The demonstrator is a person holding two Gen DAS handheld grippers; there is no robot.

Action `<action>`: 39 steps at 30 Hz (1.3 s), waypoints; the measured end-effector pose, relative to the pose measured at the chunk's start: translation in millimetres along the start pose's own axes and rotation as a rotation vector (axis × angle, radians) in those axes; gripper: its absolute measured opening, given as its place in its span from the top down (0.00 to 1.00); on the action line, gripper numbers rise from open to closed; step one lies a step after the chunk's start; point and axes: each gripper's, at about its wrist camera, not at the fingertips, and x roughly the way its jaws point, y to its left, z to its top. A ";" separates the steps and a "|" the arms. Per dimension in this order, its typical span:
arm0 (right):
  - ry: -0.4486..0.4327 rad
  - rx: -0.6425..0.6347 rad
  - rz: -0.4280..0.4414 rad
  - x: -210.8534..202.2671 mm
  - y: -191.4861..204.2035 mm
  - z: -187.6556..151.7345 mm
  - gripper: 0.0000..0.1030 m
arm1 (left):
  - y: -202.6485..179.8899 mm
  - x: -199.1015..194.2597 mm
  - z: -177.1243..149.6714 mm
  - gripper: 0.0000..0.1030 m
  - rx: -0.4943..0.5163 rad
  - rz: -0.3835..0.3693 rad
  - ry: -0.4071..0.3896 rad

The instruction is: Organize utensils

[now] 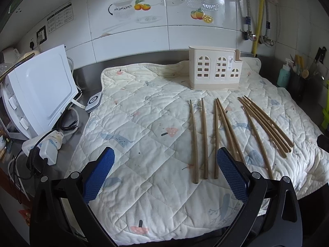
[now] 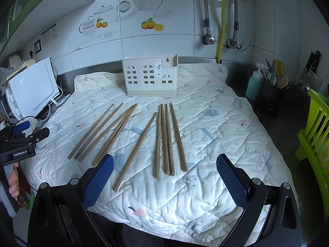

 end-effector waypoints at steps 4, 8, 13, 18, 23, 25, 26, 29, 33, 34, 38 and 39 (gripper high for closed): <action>0.000 0.000 0.002 0.2 -0.3 0.1 0.06 | -1.6 0.6 0.2 0.05 0.006 -0.006 -0.001; 0.000 0.000 0.003 0.8 -0.5 -0.2 0.07 | -3.9 2.0 -0.3 0.05 0.011 -0.016 0.004; 0.002 -0.001 0.003 2.8 -1.5 0.6 0.07 | -5.7 7.0 -1.9 0.05 0.020 -0.030 0.015; 0.007 0.003 0.005 7.1 -3.0 1.3 0.07 | -7.2 17.1 -3.6 0.06 0.020 -0.053 0.042; 0.014 -0.001 0.007 14.0 -5.9 1.5 0.09 | -9.7 30.9 -6.4 0.16 0.030 -0.078 0.076; 0.017 0.003 0.011 17.4 -8.1 1.2 0.13 | -10.9 38.7 -8.0 0.24 0.032 -0.094 0.098; 0.019 0.003 0.015 18.8 -8.8 0.8 0.19 | -11.7 42.2 -8.5 0.27 0.032 -0.104 0.106; 0.034 0.002 0.017 25.4 -11.7 -1.5 0.22 | -13.6 53.5 -10.0 0.37 0.031 -0.127 0.131; 0.055 0.015 0.035 35.6 -17.0 -2.3 0.31 | -15.4 65.7 -9.5 0.50 0.016 -0.171 0.161; 0.060 0.016 0.037 38.2 -18.2 -2.6 0.34 | -15.9 67.9 -8.8 0.51 0.011 -0.181 0.164; 0.082 0.018 0.051 49.5 -20.7 -5.0 0.47 | -19.4 79.1 -7.3 0.58 0.010 -0.211 0.182; 0.089 0.021 0.054 52.2 -21.6 -6.1 0.48 | -20.4 82.5 -7.2 0.63 0.012 -0.218 0.189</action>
